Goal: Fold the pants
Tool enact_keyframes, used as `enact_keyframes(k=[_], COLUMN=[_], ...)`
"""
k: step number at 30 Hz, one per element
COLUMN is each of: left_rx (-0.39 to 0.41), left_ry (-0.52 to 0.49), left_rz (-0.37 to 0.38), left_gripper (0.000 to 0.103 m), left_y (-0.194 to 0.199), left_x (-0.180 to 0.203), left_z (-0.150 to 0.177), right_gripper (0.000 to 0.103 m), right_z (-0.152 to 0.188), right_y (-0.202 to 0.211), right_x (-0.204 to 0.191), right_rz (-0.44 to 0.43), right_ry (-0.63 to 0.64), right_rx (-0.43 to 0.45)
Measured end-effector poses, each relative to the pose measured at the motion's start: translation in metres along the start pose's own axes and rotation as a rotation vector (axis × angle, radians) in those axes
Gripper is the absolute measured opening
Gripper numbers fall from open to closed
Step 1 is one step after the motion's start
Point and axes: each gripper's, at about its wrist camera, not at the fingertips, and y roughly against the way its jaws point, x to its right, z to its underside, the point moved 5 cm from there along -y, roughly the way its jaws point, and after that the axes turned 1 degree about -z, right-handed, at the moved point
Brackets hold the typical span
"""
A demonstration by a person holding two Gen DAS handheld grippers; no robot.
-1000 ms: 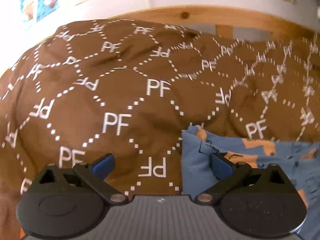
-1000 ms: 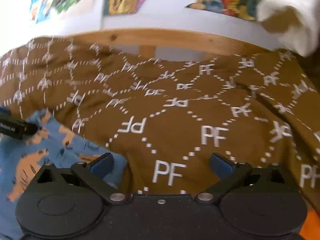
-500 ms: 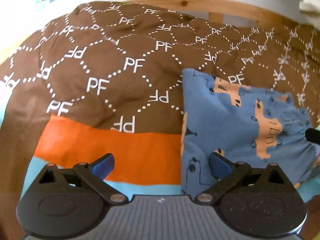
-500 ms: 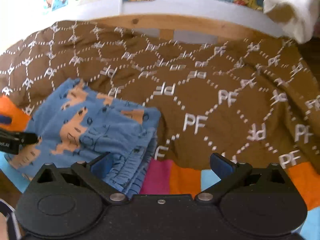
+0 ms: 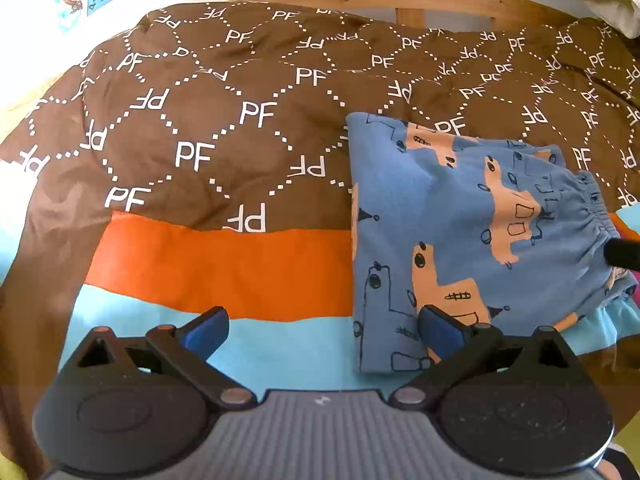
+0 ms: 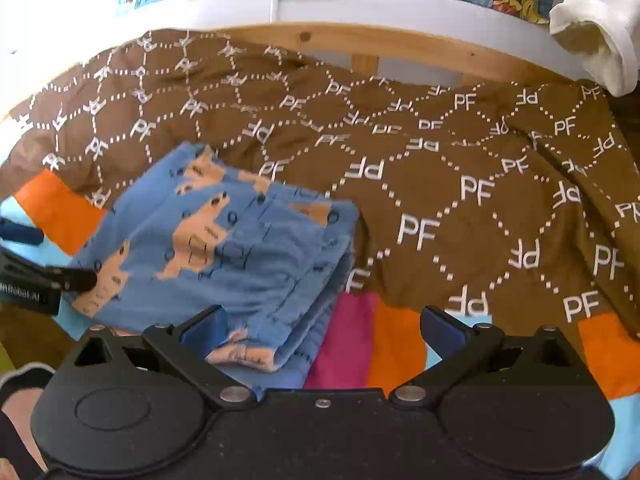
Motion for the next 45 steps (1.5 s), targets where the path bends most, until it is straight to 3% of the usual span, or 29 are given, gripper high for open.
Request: enact_keyframes(k=[7,9,13,16,22,28,33,35,40,42,45], left_rx=[0.001,0.018,0.053,0.059,-0.024,-0.014,-0.051,-0.053,-0.08,-0.086,-0.098], left_ry=[-0.005,0.004,0.027,0.06,0.221,0.21,0.218,0.212,0.252,0.29,0.274], left_rz=[0.044,0.112,0.271,0.334,0.45,0.585,0.601,0.608,0.627,0.609,0.521], left_gripper=[0.103,0.103,0.103,0.103,0.103,0.103,0.103,0.103,0.102,0.096,0.084], left_y=[0.007,0.011,0.008,-0.007,-0.044,-0.039,-0.048,-0.048,-0.048,-0.048,-0.046], left_x=[-0.002,-0.003,-0.002,-0.004,-0.012,-0.002,0.0,0.0,-0.006,-0.009,-0.005], left_z=[-0.009,-0.014,-0.023,-0.029,-0.029,-0.033,-0.028,-0.028,-0.028,-0.028,-0.029], right_gripper=[0.102,0.102,0.102,0.102,0.102,0.102,0.102,0.096,0.06,0.049,0.044], right_z=[-0.002,-0.003,-0.011,-0.023,-0.036,-0.04,-0.038,-0.037,-0.029,-0.028,-0.029], right_y=[-0.001,0.0,0.003,-0.01,-0.064,-0.09,-0.092,-0.09,-0.086,-0.086,-0.084], right_x=[0.015,0.016,0.018,0.026,0.05,0.063,0.059,0.064,0.065,0.065,0.06], right_rz=[-0.08,-0.146,-0.359,-0.428,-0.524,-0.709,-0.722,-0.701,-0.614,-0.566,-0.52], right_ry=[-0.07,-0.079,-0.036,-0.079,-0.196,-0.378,-0.392,-0.412,-0.387,-0.369,-0.337], right_rx=[-0.002,0.012,0.045,0.044,-0.044,-0.056,-0.052,-0.044,-0.053,-0.062,-0.063])
